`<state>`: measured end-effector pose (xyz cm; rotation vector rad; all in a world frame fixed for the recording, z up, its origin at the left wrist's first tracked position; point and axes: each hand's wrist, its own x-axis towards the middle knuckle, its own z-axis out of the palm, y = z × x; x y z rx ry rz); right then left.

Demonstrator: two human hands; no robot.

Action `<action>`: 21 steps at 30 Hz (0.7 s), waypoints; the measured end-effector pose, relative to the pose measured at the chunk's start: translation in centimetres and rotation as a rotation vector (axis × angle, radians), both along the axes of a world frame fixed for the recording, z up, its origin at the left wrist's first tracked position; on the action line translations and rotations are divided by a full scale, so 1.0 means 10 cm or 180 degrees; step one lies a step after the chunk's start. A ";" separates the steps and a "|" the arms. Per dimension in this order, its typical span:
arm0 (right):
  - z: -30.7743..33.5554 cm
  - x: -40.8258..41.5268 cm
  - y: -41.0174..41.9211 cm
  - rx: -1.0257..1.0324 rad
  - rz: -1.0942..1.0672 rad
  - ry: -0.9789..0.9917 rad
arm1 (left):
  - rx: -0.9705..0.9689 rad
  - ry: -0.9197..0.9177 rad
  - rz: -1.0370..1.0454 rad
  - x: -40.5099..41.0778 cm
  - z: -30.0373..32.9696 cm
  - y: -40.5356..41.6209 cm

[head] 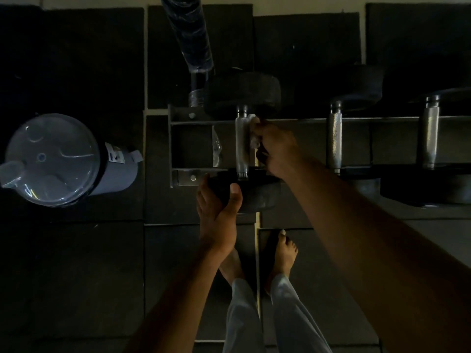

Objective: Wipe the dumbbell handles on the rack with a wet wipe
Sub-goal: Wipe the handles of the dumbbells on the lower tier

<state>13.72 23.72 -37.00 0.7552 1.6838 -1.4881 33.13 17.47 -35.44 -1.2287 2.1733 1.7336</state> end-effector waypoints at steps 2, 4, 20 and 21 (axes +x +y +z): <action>-0.03 0.01 0.03 -0.0213 -0.0024 -0.0077 | -0.0023 -0.0009 0.0009 0.00 0.00 0.00; -0.05 -0.04 0.05 -0.0289 -0.0118 -0.0110 | -0.0036 0.0008 0.0017 0.00 -0.01 0.00; 0.02 0.10 0.29 0.0764 0.1614 -0.0095 | -0.0029 0.0054 0.0058 -0.01 -0.03 -0.01; 0.01 0.11 0.29 0.0854 0.1724 -0.0052 | -0.0036 0.0051 0.0066 -0.01 -0.03 -0.01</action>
